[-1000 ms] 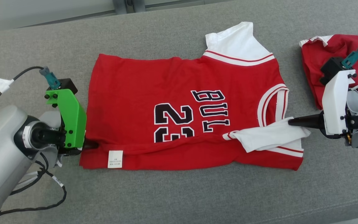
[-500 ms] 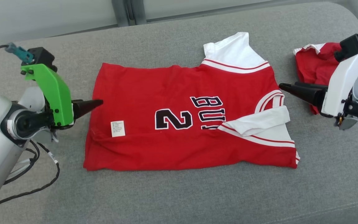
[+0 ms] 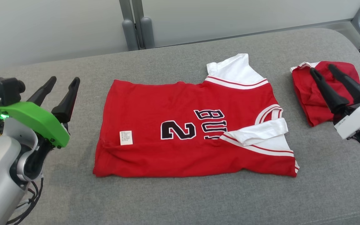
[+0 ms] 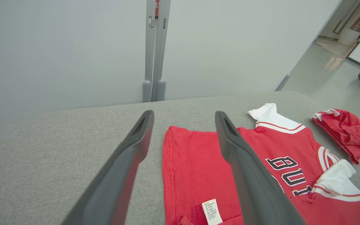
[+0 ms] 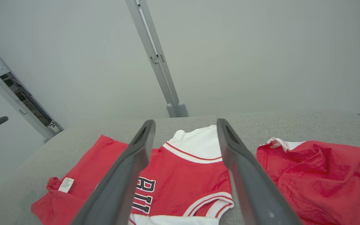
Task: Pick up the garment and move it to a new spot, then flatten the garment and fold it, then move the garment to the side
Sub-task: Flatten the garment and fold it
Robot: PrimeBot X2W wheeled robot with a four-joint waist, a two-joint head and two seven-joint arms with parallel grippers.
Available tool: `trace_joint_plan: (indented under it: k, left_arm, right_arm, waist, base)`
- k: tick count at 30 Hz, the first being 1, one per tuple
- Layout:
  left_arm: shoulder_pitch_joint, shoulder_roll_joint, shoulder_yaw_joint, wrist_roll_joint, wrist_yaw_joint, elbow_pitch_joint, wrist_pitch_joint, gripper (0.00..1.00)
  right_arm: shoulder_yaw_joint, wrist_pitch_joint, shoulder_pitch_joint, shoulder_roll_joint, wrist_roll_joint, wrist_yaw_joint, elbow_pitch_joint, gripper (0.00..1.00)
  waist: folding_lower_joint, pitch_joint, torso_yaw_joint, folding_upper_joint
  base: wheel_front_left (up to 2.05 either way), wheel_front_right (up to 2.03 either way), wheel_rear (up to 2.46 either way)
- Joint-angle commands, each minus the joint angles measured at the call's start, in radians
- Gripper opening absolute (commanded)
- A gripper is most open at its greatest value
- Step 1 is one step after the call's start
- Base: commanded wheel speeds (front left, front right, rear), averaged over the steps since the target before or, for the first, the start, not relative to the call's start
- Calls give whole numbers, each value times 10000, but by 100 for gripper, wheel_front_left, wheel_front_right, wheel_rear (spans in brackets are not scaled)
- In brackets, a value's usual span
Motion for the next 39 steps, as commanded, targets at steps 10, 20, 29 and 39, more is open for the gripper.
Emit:
trace_joint_plan:
  k: [10, 20, 29, 39]
  left_arm:
    - [2340, -146, 1724, 1861, 1492, -1851, -2168, 100]
    - [5776, -1611, 4160, 3937, 1551, -2687, -2160, 100]
    - [5482, -1804, 3277, 3944, 951, -834, -1010, 100]
    - [4091, -2466, 2371, 3732, 71, 1568, 639, 100]
  right_arm:
    - [-5368, -272, 3674, 3117, -3916, -3, -676, 100]
    - [-6513, -126, 5614, 4784, -5747, -3, -563, 100]
    - [-6049, 1764, 5109, 4896, -6084, -3, 1005, 100]
    - [-5703, 3603, 4541, 5395, -5891, -5, 2014, 100]
  waist:
    - [0, 127, 106, 0]
    - [0, 117, 10, 0]
    - [0, 378, -47, 0]
    - [0, 644, -68, 0]
  base:
    - [0, 0, 0]
    - [0, 0, 0]
    - [0, 0, 0]
    - [0, 0, 0]
